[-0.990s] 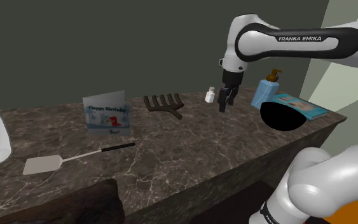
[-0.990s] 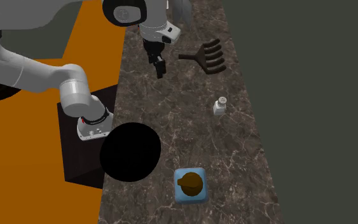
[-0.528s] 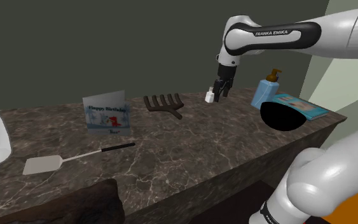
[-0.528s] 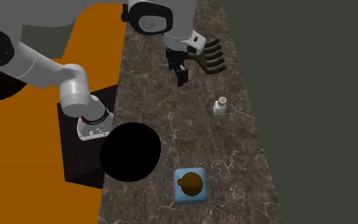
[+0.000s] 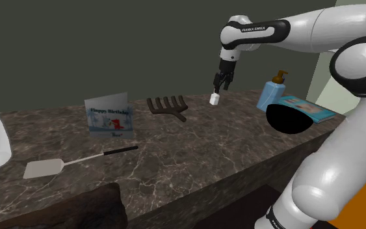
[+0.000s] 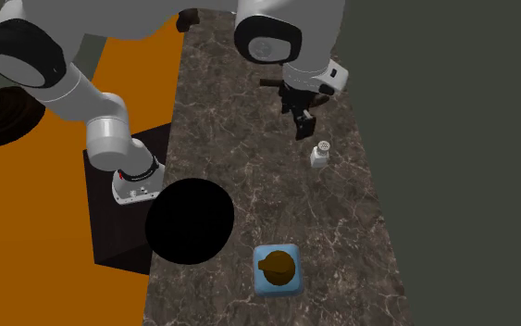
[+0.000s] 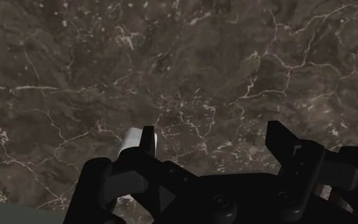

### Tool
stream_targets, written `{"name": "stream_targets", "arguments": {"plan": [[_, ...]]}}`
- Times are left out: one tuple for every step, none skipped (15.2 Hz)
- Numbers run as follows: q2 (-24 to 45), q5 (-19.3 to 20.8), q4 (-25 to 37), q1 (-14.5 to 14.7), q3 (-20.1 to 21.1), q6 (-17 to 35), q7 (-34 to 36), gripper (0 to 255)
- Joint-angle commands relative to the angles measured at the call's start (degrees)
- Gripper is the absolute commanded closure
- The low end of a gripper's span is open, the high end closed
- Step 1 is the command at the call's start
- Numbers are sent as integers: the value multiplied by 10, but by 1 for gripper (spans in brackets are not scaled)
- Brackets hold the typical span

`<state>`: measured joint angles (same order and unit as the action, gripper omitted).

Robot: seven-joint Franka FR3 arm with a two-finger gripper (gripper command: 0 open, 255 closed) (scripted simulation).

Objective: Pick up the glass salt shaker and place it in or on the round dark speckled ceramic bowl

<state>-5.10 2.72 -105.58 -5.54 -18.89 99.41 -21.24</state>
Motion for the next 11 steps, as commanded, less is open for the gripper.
{"name": "stream_targets", "arguments": {"plan": [[38, -15, 42, -10, -14, -1, -20, 0], [60, -24, 67, -15, -20, -4, -29, 0], [82, -34, 93, -21, -25, -8, -38, 0], [104, -45, 120, -27, -30, -12, -47, 0], [127, -56, 148, -35, -35, -18, -56, 0], [150, -67, 177, -43, -38, -24, -64, 0], [149, -66, 168, -43, -37, -16, -64, 0], [148, -66, 159, -42, -37, -8, -63, 0], [147, -66, 151, -42, -37, 0, -63, 0], [147, -66, 142, -41, -37, 8, -63, 0], [147, -66, 134, -41, -36, 15, -64, 0]]}}
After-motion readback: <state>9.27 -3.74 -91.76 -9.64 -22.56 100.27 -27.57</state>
